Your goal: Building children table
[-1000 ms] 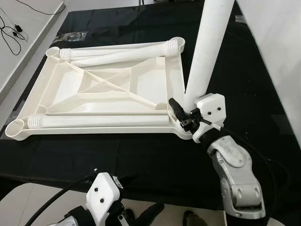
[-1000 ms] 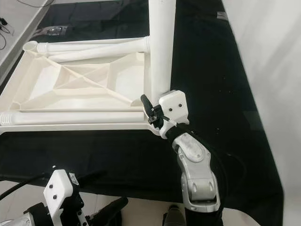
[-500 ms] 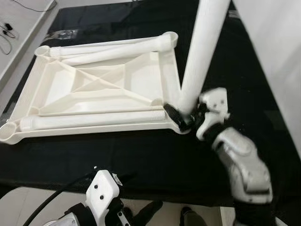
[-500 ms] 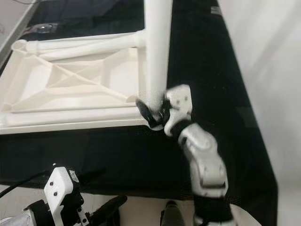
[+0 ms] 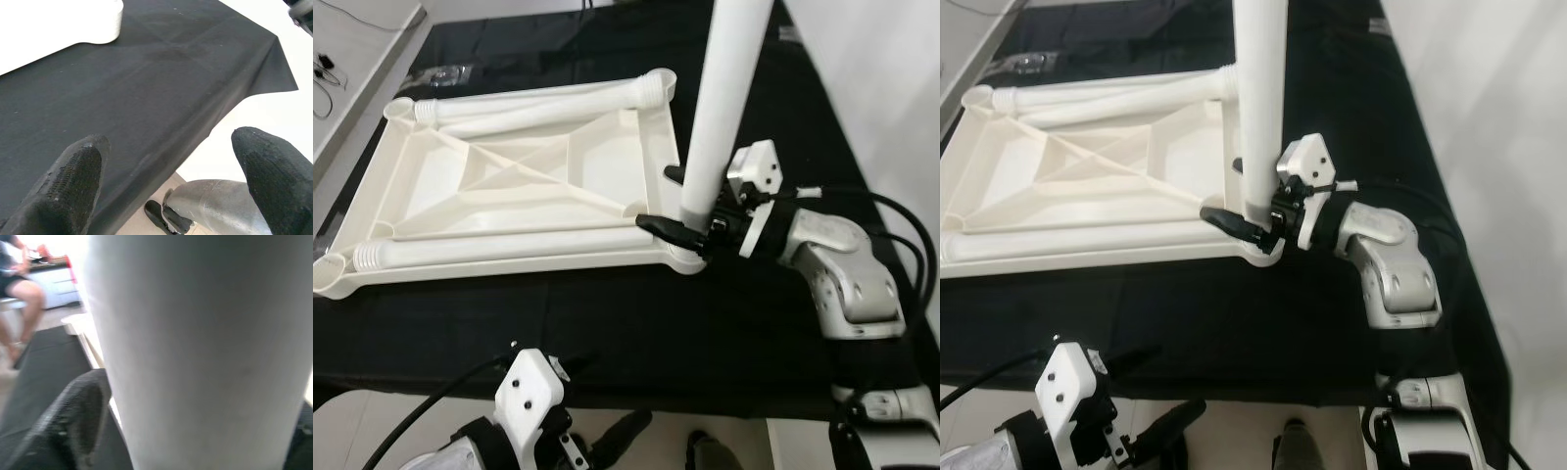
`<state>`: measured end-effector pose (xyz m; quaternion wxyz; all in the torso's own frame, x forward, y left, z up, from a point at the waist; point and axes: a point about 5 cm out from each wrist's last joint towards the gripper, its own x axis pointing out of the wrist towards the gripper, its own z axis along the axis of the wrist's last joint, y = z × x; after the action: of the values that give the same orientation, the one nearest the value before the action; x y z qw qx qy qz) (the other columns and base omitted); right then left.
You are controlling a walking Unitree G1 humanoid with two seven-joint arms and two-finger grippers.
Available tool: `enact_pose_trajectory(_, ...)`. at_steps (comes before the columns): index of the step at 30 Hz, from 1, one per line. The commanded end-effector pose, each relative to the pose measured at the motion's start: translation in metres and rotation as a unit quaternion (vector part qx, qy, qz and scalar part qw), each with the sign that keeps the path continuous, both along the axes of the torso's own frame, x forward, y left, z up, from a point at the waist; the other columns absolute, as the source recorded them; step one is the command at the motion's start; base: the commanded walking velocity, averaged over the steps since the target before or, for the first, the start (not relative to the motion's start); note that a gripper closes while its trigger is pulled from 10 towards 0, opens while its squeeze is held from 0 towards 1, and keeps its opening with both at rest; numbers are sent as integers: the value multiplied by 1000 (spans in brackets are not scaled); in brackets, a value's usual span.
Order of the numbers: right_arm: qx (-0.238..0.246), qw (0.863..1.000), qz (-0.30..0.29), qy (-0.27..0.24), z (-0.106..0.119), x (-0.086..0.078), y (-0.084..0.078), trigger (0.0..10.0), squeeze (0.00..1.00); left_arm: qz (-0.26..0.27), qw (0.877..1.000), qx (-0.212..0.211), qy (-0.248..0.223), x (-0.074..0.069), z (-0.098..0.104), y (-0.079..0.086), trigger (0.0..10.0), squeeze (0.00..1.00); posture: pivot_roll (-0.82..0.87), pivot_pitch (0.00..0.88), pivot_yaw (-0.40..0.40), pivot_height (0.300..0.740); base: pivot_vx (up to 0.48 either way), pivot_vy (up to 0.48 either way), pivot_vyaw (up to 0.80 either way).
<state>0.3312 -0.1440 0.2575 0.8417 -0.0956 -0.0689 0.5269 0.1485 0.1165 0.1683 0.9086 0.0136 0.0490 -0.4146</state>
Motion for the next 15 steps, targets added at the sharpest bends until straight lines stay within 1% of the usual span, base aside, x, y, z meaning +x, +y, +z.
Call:
enact_pose_trajectory(1,-1,999,42,16,-6,3,9,0,0,3,1000,1,9,-2,-4,-1,10000,0,-25,283,54,740,0,0,0)
enact_pose_trajectory(6,-19,997,71,31,-13,13,8,0,0,6,1000,0,5,-1,-4,-1,10000,0,-25,279,50,740,0,0,0)
enact_pose_trajectory(10,-23,997,57,37,-16,16,6,0,0,8,1000,0,3,-1,-4,-1,10000,0,-31,280,44,740,0,0,0)
enact_pose_trajectory(11,-24,998,46,40,-19,16,2,0,0,11,1000,0,0,-1,-4,-1,10000,0,-37,282,37,740,0,0,0)
enact_pose_trajectory(12,-27,998,34,45,-23,13,-1,0,0,14,1000,0,-2,0,-4,-1,10000,0,-43,276,35,740,0,0,0)
enact_pose_trajectory(14,-27,998,34,45,-23,13,-1,0,0,14,1000,0,-2,0,-4,-1,10000,0,-43,276,35,740,0,0,0)
enact_pose_trajectory(15,-25,998,14,58,-30,7,-4,0,0,17,1000,1,-4,0,-4,-1,10000,0,-54,275,30,740,0,0,0)
